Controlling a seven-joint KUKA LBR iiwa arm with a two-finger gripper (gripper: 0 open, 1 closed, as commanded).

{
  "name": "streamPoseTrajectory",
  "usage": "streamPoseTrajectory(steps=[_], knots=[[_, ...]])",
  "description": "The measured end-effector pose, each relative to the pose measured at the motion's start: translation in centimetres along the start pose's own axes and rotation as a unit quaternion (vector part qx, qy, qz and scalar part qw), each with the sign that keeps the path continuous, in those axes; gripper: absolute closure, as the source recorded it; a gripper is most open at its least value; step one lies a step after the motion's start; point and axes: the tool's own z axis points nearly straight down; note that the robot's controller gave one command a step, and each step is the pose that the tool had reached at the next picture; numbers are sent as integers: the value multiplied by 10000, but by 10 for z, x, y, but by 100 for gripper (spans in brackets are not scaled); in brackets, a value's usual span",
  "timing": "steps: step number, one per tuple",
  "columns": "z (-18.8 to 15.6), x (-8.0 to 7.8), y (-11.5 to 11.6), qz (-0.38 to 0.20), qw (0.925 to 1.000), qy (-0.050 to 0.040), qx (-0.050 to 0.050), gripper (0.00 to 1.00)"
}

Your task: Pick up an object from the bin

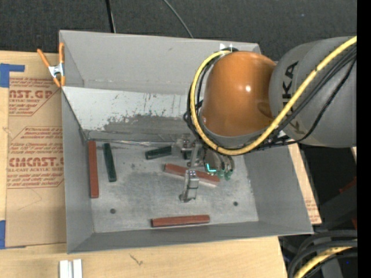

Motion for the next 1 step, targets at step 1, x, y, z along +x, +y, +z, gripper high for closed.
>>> streamPoseTrajectory(steps=[1], knots=[[-4,-2,-1,7,10000,-40,-5,0]])
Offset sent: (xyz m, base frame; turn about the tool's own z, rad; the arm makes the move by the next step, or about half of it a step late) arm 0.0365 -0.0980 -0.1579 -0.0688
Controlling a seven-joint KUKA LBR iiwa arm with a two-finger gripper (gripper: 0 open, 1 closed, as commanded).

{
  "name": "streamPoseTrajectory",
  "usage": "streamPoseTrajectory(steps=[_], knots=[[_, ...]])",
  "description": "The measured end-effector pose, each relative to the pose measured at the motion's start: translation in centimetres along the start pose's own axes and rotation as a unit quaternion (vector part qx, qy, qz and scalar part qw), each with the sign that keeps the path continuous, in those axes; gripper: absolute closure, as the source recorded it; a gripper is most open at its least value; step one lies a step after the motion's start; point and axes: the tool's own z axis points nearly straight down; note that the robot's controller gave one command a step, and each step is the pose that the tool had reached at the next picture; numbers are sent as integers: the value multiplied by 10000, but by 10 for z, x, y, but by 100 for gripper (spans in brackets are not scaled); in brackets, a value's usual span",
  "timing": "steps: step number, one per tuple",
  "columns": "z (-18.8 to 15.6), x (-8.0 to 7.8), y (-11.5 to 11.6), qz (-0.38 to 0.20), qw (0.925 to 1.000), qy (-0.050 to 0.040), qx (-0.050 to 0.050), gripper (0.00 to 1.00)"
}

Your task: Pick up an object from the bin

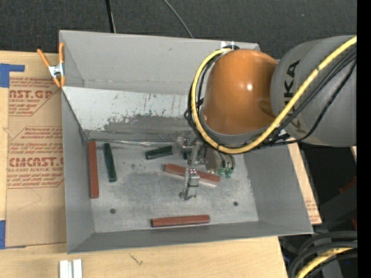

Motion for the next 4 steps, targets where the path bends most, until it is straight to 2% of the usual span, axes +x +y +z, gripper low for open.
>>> streamPoseTrajectory(steps=[1,2,3,4], knots=[[85,-20,-52,-200,9998,-27,5,0],[85,-57,-72,1311,9914,6,2,0],[103,-55,-92,548,9985,-7,6,0],[147,-50,-90,1678,9858,-4,1,0]])
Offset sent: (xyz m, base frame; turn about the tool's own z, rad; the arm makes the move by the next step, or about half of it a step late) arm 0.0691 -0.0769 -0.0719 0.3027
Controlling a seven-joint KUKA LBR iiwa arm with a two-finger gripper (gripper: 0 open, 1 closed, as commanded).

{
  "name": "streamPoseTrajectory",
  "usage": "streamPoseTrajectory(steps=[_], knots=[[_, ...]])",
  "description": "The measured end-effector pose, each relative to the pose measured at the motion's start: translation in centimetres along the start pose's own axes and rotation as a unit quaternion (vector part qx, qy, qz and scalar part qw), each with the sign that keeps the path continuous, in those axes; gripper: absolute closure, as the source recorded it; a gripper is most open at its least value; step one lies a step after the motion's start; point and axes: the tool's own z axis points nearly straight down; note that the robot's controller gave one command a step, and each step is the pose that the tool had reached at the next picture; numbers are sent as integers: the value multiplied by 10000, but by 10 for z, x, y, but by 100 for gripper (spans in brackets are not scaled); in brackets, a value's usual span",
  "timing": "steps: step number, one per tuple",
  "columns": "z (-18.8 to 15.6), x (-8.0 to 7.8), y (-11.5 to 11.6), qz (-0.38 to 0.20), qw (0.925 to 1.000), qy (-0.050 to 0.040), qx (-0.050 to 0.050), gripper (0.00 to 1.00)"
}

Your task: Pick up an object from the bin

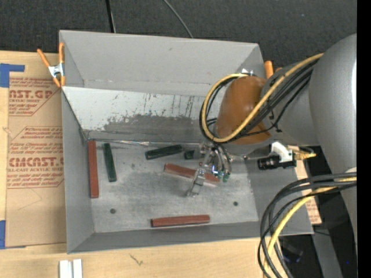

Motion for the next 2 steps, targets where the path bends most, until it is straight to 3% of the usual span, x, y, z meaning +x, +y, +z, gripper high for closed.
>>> streamPoseTrajectory(steps=[1,2], knots=[[14,4,-12,-687,9976,-10,-3,100],[14,4,-12,-687,9976,-10,-4,100]])
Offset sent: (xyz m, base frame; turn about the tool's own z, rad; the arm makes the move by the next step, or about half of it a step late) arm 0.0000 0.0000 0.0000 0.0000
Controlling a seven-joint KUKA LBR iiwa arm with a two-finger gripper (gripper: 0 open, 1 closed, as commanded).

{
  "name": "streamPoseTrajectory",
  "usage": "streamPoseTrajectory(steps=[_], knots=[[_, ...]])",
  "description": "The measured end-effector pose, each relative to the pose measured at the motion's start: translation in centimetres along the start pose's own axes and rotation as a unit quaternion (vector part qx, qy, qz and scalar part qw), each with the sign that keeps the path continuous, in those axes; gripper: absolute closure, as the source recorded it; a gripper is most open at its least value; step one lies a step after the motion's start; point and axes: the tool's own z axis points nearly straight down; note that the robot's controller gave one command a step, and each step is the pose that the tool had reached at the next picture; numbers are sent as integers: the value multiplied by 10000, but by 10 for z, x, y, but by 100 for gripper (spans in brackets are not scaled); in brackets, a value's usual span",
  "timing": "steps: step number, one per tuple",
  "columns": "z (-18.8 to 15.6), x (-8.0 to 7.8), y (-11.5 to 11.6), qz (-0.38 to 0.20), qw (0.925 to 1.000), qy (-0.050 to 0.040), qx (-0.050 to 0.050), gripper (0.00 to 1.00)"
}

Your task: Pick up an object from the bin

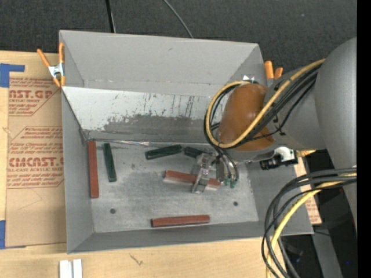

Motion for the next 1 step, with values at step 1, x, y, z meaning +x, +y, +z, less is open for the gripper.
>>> streamPoseTrajectory(steps=[1], knots=[[-4,2,0,0,10000,28,6,100]])
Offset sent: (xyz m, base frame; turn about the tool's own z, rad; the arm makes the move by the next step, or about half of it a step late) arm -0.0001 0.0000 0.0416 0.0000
